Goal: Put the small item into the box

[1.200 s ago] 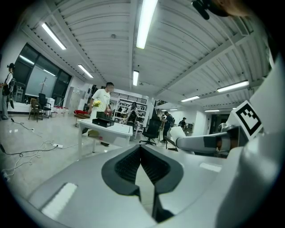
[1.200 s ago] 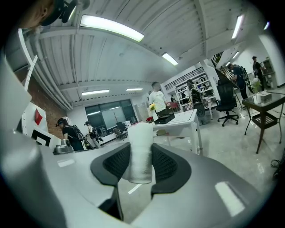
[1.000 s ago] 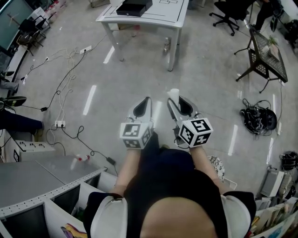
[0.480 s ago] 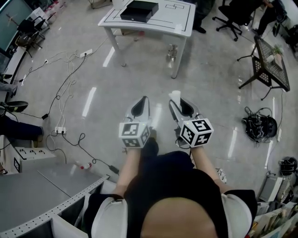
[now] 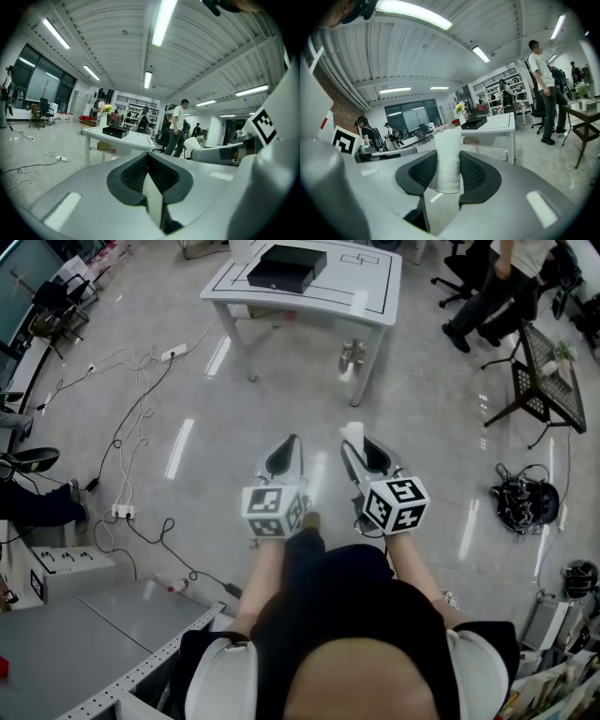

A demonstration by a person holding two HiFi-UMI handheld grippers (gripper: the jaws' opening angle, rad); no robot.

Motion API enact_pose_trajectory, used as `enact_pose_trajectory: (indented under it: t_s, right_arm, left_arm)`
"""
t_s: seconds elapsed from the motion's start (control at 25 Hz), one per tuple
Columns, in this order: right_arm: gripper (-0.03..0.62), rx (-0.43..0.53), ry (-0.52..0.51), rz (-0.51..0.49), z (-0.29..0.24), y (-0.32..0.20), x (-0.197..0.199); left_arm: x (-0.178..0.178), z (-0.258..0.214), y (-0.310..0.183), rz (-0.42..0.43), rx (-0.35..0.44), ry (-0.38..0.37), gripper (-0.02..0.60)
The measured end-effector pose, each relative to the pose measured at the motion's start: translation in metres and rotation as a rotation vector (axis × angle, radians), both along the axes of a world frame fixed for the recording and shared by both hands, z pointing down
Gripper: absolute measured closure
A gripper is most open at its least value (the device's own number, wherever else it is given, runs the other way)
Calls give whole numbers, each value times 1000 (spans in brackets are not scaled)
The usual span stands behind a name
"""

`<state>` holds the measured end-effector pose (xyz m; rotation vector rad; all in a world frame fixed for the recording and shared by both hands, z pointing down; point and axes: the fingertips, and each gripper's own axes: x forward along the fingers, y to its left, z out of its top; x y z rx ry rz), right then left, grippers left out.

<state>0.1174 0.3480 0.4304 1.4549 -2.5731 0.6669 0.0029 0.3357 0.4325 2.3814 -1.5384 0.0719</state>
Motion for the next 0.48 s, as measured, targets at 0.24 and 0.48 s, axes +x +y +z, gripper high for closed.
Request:
enact_pose_trajectory:
  t_s: [0.24,0.48]
  right_arm:
    - [447,-8,-3,15,5,-25,-12]
    - [447,4,-3,26,6,-47,-28]
  left_arm:
    - [-15,3,-23,15,-1,-19,571]
    - [-36,5,-44,15,7,-28,571]
